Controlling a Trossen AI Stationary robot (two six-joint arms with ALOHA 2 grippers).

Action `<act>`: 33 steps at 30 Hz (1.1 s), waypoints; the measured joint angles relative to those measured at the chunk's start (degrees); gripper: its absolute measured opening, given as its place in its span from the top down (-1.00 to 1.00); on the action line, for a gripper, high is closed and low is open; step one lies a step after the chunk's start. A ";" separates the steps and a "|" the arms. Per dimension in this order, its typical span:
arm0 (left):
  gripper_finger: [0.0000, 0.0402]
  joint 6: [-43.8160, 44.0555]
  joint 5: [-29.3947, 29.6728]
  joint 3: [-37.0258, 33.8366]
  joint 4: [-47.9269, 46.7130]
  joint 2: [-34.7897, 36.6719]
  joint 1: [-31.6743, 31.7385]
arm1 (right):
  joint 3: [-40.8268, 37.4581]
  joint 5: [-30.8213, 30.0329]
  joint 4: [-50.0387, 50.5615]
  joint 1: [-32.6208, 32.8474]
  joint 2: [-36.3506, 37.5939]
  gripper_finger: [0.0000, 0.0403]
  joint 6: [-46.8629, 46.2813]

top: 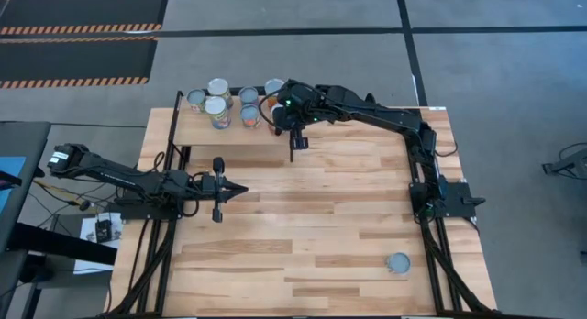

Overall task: Pick and place cans onto a shelf
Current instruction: Put the orange can on the shelf aligned with the other orange can

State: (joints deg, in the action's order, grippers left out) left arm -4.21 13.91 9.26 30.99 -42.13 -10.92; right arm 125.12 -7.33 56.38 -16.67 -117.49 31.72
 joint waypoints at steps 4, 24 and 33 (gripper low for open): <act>1.00 0.00 0.00 0.00 0.01 0.00 0.00 | -0.04 -0.05 -1.36 0.00 0.00 0.78 -0.15; 1.00 -0.04 -0.01 0.00 -0.01 0.00 -0.01 | 0.11 -1.05 1.17 0.61 1.94 0.80 -3.27; 1.00 0.12 -0.02 0.00 -0.23 0.02 -0.02 | -0.05 0.96 5.28 -0.50 -2.90 0.90 -6.95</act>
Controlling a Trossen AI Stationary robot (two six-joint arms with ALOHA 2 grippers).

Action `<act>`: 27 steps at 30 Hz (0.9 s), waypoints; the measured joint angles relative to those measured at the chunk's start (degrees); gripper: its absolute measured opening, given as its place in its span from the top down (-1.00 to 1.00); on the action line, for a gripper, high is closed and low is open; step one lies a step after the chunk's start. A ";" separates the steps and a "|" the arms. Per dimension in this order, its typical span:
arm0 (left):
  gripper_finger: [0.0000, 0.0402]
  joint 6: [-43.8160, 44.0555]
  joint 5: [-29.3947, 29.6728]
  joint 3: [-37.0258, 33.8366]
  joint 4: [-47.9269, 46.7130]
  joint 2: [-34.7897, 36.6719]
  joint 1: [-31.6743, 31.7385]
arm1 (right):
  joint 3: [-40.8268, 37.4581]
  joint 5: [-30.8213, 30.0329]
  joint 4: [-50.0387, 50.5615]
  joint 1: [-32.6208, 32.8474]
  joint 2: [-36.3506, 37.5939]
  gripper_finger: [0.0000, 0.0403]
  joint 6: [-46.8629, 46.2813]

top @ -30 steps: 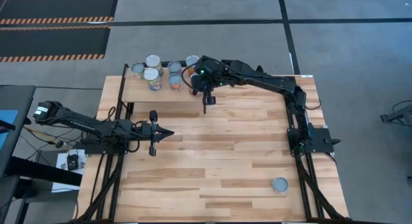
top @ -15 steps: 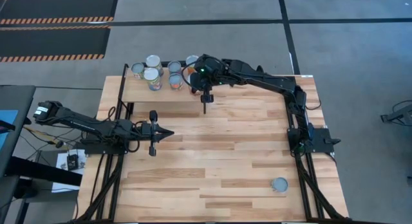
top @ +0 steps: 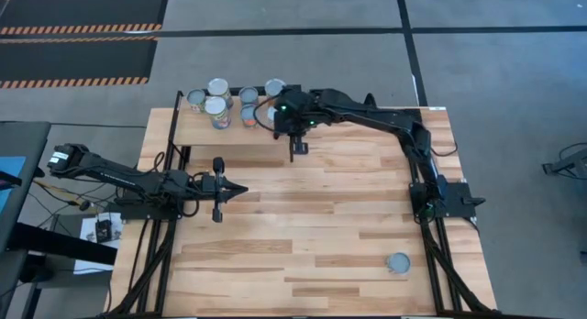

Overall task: Pick and place cans onto a shelf
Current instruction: Put the orange can on the shelf aligned with the other orange can, then put the white can on the shelf aligned with the other light green

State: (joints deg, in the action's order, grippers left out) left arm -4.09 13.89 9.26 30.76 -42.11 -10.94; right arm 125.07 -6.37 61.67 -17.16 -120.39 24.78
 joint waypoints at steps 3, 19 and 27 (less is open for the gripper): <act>1.00 0.03 0.01 0.00 -0.15 0.00 0.01 | -0.02 -1.27 -1.99 -0.26 -1.27 0.95 0.08; 1.00 -0.05 0.00 0.00 -0.49 0.00 0.00 | 0.07 3.77 5.06 0.43 1.45 0.97 -2.46; 1.00 0.48 -0.04 0.00 -2.48 0.00 -0.11 | -4.22 5.17 -4.19 3.17 1.81 0.99 -4.02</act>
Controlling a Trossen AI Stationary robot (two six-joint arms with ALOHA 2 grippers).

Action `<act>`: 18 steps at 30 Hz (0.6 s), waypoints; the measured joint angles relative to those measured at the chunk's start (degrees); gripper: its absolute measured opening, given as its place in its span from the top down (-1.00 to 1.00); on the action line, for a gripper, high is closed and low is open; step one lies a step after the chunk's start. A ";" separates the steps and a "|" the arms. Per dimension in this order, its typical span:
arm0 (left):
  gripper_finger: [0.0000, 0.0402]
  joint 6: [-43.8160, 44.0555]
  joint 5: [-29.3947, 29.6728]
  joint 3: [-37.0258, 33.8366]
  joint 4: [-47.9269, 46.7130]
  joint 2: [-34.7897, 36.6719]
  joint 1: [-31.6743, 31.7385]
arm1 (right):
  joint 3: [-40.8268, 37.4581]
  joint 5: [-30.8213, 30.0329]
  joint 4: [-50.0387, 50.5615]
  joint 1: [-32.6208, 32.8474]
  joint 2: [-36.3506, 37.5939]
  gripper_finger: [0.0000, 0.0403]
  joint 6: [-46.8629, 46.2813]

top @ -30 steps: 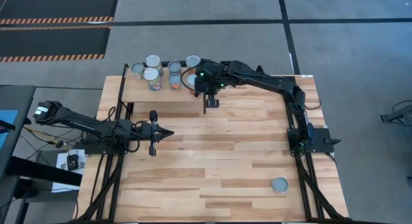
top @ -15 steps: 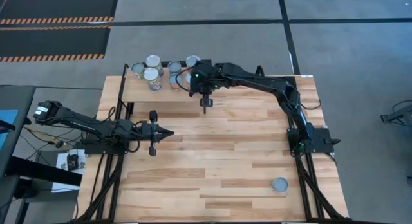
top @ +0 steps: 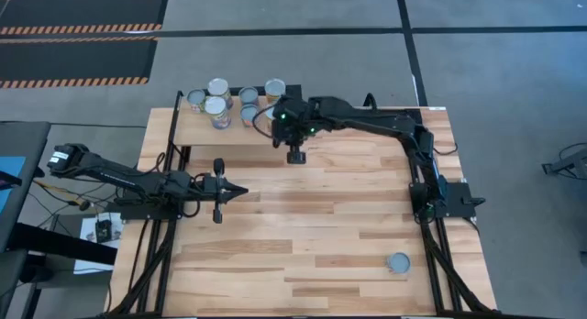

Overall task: Pick and place cans onto a shelf
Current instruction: Put the white can on the shelf aligned with the other light green

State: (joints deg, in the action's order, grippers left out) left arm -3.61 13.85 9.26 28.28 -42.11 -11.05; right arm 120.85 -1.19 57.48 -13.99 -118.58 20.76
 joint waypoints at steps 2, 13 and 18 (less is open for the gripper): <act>1.00 0.03 0.01 0.00 -0.31 0.00 0.00 | -4.39 0.17 -3.82 0.70 1.19 0.99 -0.76; 1.00 -0.25 0.02 0.00 0.45 0.00 0.00 | -42.67 -0.71 -41.85 7.59 22.08 0.99 -8.67; 1.00 -0.25 0.04 0.00 1.40 0.00 0.00 | -56.21 -7.34 -48.78 16.58 31.08 0.99 -16.81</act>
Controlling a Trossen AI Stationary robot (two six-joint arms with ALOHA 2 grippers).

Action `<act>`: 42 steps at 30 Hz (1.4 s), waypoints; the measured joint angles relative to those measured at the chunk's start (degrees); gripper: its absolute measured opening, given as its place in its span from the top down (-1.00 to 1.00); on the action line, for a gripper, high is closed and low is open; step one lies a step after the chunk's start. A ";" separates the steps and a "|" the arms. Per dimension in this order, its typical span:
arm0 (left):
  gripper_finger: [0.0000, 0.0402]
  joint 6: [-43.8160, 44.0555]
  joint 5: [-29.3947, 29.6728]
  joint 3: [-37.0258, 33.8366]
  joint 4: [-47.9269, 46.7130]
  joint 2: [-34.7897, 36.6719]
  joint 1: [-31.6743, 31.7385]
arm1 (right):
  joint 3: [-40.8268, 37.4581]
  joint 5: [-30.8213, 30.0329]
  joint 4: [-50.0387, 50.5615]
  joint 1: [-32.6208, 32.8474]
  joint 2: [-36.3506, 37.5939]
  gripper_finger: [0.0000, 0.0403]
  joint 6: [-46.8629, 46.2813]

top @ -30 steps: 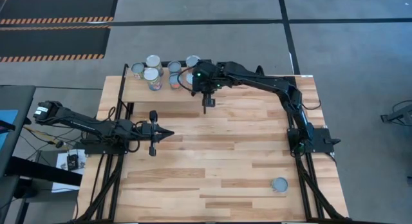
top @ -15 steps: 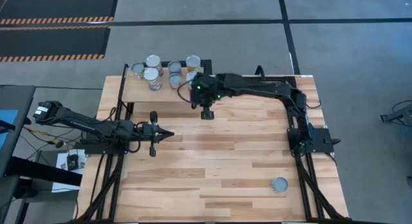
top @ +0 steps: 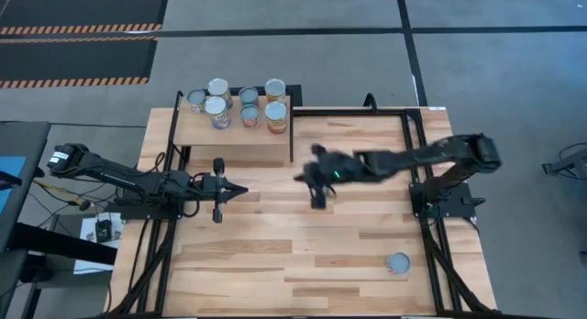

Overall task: Pick and place cans onto a shelf
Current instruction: Put the white can on the shelf aligned with the other light green

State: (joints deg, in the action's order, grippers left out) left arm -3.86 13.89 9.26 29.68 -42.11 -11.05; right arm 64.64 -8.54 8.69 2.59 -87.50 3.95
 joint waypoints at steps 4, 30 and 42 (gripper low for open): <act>1.00 0.00 0.02 0.00 0.19 0.00 0.00 | -4.28 -8.98 2.12 9.64 3.52 0.99 -9.45; 1.00 0.38 0.42 0.00 -1.07 0.00 0.00 | 1.98 -8.23 45.90 47.04 -5.24 0.69 -91.15; 1.00 4.13 0.39 0.00 -3.49 0.00 -0.04 | 7.94 12.03 57.20 48.70 -16.46 0.11 -99.22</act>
State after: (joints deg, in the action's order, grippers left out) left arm 0.27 14.28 9.26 26.19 -42.11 -11.09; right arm 72.58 3.50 65.90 51.29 -103.96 -95.26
